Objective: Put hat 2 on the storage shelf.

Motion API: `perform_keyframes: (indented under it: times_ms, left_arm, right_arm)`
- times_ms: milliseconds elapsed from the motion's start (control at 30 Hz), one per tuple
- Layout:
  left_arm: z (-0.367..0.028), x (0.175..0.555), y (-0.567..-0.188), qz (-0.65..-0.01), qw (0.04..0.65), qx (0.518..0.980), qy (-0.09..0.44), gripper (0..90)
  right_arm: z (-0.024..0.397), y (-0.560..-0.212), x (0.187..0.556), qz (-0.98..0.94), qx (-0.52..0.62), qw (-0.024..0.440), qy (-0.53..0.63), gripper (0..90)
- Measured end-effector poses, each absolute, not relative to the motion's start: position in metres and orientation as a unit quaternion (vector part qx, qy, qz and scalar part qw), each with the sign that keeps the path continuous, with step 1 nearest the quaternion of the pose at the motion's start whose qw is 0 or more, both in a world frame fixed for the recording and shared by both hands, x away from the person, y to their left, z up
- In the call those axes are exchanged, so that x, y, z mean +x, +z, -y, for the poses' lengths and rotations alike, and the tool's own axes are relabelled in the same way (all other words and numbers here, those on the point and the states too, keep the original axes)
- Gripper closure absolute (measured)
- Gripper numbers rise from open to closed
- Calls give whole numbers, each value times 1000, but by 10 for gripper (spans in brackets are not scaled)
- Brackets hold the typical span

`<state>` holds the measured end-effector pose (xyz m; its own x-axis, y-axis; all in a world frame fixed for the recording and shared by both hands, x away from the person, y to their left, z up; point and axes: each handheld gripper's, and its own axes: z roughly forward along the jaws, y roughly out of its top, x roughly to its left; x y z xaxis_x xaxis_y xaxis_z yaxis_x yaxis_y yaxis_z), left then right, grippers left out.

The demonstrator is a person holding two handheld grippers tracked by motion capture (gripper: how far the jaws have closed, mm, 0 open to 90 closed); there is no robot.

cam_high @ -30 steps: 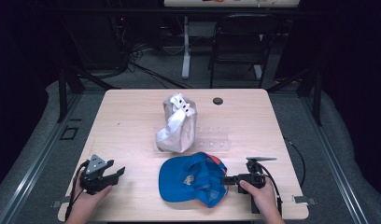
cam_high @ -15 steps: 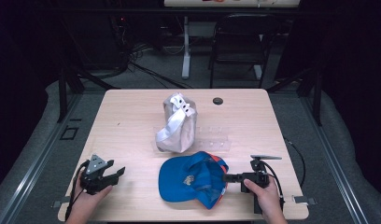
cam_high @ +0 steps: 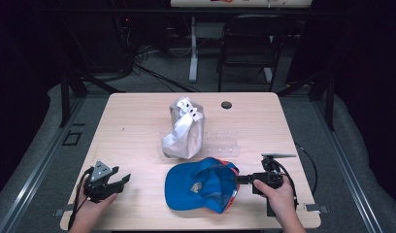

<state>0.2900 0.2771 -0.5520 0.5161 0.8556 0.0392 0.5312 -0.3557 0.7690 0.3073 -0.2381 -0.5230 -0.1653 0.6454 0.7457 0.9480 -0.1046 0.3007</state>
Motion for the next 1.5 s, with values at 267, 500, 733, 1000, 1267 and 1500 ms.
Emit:
perform_keyframes:
  times_ms: [267, 500, 733, 1000, 1267, 1500]
  left_arm:
    - [-278, 290, -552, -439, 361, 792, 224, 445]
    - [-278, 291, -553, -439, 364, 790, 225, 445]
    - [-278, 291, -553, -440, 365, 789, 225, 445]
    - [-278, 291, -553, -440, 365, 789, 224, 445]
    - [-278, 291, -553, -440, 365, 789, 224, 445]
    - [-278, 290, -552, -439, 366, 789, 225, 445]
  right_arm:
    - [239, -488, 316, 658, -623, 169, -388, 776]
    - [242, -459, 320, 671, -623, 152, -372, 776]
    - [249, -433, 321, 674, -623, 146, -370, 776]
    - [253, -410, 322, 664, -609, 173, -397, 775]
    - [248, -393, 325, 644, -587, 211, -442, 775]
    - [241, -381, 330, 624, -580, 243, -463, 775]
